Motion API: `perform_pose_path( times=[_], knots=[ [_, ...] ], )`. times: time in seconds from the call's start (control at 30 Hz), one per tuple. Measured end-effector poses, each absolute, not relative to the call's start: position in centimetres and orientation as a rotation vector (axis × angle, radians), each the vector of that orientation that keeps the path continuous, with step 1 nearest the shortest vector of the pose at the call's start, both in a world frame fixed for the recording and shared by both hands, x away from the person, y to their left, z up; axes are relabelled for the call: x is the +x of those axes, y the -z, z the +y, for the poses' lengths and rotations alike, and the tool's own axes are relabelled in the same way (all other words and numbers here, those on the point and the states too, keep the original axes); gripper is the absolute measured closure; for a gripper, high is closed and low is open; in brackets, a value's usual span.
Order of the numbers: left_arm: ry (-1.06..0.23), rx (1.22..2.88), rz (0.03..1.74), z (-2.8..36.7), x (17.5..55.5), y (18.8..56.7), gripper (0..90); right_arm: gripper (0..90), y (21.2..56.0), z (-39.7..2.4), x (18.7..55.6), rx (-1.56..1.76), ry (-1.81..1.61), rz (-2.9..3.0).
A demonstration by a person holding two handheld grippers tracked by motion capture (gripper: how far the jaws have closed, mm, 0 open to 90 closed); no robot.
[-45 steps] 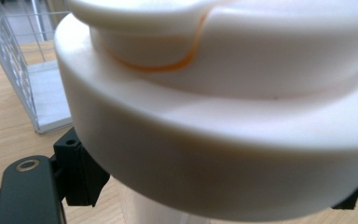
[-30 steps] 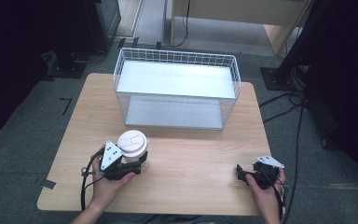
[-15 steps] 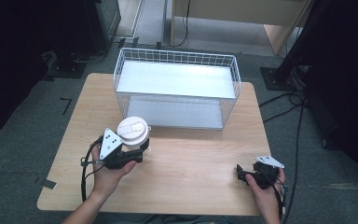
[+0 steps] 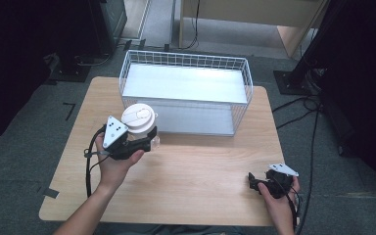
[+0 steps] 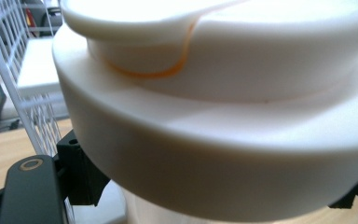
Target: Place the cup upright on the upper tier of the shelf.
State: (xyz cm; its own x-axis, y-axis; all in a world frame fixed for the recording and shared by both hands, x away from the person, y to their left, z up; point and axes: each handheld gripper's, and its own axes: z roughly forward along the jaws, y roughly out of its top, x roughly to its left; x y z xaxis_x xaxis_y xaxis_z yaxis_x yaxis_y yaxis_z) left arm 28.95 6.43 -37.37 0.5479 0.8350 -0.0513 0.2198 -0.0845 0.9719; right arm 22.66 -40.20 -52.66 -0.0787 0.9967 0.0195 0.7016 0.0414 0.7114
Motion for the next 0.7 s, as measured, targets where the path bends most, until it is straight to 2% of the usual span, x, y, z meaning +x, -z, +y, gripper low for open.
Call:
perform_pose_path(
  times=[0.7],
  knots=[
    [-0.695, 1.528, 0.884, 5.8, 31.1, 31.2, 16.2, 0.0, 52.7, -40.2, 22.6, 1.713, -0.788, 1.832]
  ],
)
